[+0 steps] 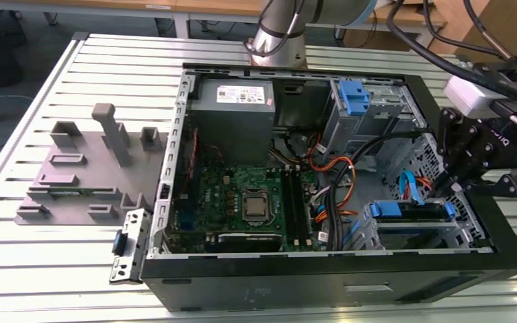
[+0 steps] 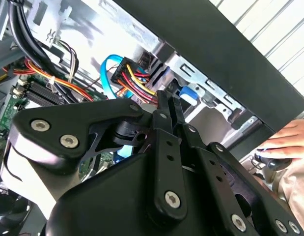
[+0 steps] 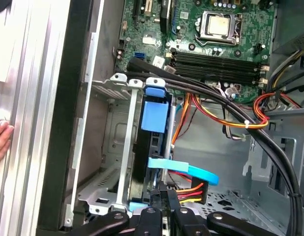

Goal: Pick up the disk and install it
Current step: 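Insert the second disk wire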

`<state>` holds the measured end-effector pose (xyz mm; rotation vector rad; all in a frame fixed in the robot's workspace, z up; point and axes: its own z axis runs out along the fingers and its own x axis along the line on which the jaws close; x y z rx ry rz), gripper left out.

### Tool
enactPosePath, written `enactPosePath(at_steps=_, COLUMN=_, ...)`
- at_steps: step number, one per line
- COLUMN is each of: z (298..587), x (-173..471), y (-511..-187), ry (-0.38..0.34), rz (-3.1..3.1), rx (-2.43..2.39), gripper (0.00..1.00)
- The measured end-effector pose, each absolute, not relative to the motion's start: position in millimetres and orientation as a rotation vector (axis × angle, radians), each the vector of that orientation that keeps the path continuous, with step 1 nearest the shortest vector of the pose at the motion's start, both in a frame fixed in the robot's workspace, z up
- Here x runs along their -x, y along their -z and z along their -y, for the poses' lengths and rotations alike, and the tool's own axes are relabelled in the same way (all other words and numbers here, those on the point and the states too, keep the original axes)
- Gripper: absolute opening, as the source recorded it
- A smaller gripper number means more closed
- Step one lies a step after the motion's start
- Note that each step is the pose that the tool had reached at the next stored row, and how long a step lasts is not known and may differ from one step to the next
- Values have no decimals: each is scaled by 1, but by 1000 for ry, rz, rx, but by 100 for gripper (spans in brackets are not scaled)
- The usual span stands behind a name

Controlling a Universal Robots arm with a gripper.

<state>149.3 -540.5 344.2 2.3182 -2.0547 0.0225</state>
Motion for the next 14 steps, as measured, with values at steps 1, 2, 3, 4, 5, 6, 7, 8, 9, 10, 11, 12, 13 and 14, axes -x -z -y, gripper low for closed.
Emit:
enactPosePath(at_steps=1, z=542, x=-148, y=-344, ry=-23, rz=2055, rx=-2318, gripper=16)
enactPosePath(at_steps=2, z=543, x=-148, y=-344, ry=-23, rz=2055, rx=-2319, gripper=16)
enactPosePath(at_steps=3, z=544, x=-148, y=-344, ry=-24, rz=2055, rx=-2319, gripper=16)
enactPosePath(at_steps=4, z=545, x=-148, y=-344, ry=-24, rz=2055, rx=-2319, gripper=16)
enactPosePath(at_steps=5, z=547, x=-148, y=-344, ry=-24, rz=2055, rx=-2319, gripper=16)
enactPosePath(at_steps=6, z=549, x=-148, y=-344, ry=-24, rz=2055, rx=-2319, gripper=16)
enactPosePath(at_steps=7, z=551, x=-147, y=-344, ry=-24, rz=2055, rx=-2319, gripper=16)
enactPosePath(at_steps=8, z=553, x=-147, y=-344, ry=-24, rz=2055, rx=-2319, gripper=16)
enactPosePath(at_steps=9, z=555, x=-147, y=-343, ry=-24, rz=2055, rx=-2319, gripper=16)
enactPosePath(at_steps=10, z=557, x=-147, y=-343, ry=-24, rz=2055, rx=-2319, gripper=16)
enactPosePath(at_steps=11, z=558, x=-147, y=-343, ry=-24, rz=2055, rx=-2319, gripper=16)
enactPosePath(at_steps=12, z=558, x=-147, y=-342, ry=-23, rz=2055, rx=-2319, gripper=16)
enactPosePath(at_steps=13, z=558, x=-147, y=-340, ry=-23, rz=2055, rx=-2319, gripper=16)
enactPosePath(at_steps=14, z=559, x=-147, y=-339, ry=-24, rz=2055, rx=-2319, gripper=16)
